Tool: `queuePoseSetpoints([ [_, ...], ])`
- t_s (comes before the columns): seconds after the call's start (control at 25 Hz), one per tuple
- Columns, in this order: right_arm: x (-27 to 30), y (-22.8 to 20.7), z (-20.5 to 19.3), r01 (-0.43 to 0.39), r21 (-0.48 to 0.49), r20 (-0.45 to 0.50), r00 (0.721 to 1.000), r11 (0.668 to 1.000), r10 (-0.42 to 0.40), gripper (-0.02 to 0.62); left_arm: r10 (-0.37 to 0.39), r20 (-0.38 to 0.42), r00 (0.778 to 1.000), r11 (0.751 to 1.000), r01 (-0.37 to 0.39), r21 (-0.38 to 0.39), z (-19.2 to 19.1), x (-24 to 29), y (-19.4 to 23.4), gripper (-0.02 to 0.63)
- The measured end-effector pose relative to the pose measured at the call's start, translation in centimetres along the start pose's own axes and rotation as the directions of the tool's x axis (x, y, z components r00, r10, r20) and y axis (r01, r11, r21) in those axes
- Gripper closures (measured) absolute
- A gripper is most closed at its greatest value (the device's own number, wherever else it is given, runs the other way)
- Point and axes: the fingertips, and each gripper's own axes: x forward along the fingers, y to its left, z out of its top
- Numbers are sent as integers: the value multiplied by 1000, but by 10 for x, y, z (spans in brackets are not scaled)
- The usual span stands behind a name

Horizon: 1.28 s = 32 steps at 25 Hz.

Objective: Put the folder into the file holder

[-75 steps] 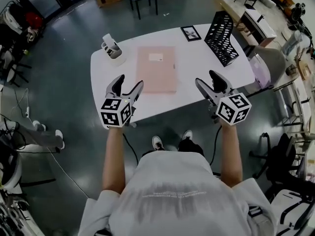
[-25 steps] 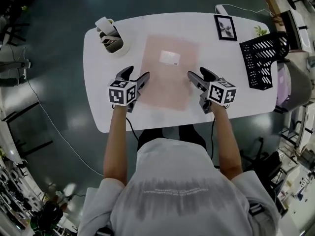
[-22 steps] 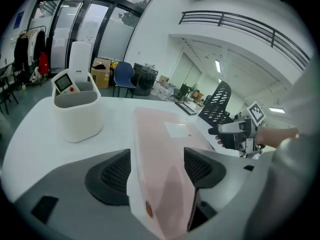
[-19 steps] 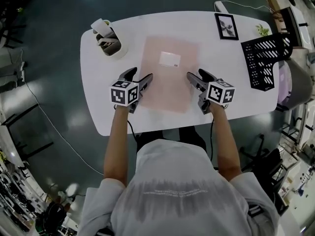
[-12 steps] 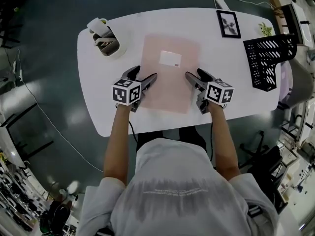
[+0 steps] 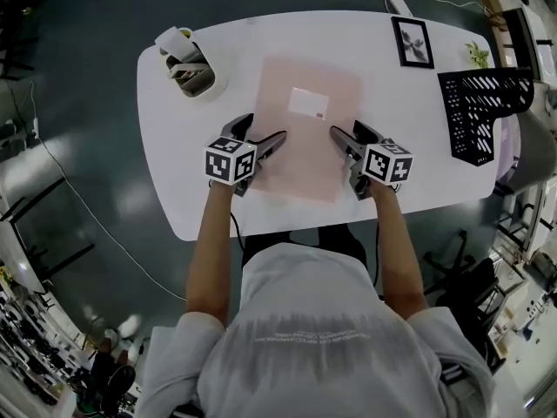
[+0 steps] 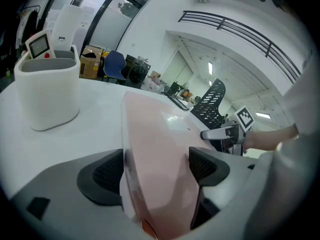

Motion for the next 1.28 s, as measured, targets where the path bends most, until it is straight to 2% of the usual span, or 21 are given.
queuePoseSetpoints([
  [0.12, 1, 1, 0, 6, -8, 10, 1000, 1000, -6, 261, -3, 13, 1000, 1000, 3, 10, 0, 1, 0, 198],
  [0.28, 4, 5, -2, 14, -17, 23, 1000, 1000, -13, 261, 29, 31, 999, 998, -30, 46, -3, 3, 1, 198],
  [0.6, 3, 9, 3, 25, 90, 92, 995, 996, -33, 265, 26, 30, 999, 998, -27, 54, -3, 1, 0, 198],
  [0.84, -5, 21, 18, -66, 211, 191, 981, 975, 25, 221, 28, 37, 999, 999, -30, 41, -2, 1, 2, 198],
  [1.0, -12, 24, 30, -154, 308, 283, 957, 939, 64, 207, 31, 47, 998, 999, -32, 25, 0, -1, 4, 195],
  [1.16, -11, 20, 32, -180, 371, 321, 945, 911, 56, 201, 38, 48, 998, 999, -39, 21, 0, -1, 5, 193],
  [1.28, -8, 17, 32, -184, 399, 318, 947, 898, 53, 202, 39, 47, 998, 999, -40, 25, 0, -2, 6, 193],
])
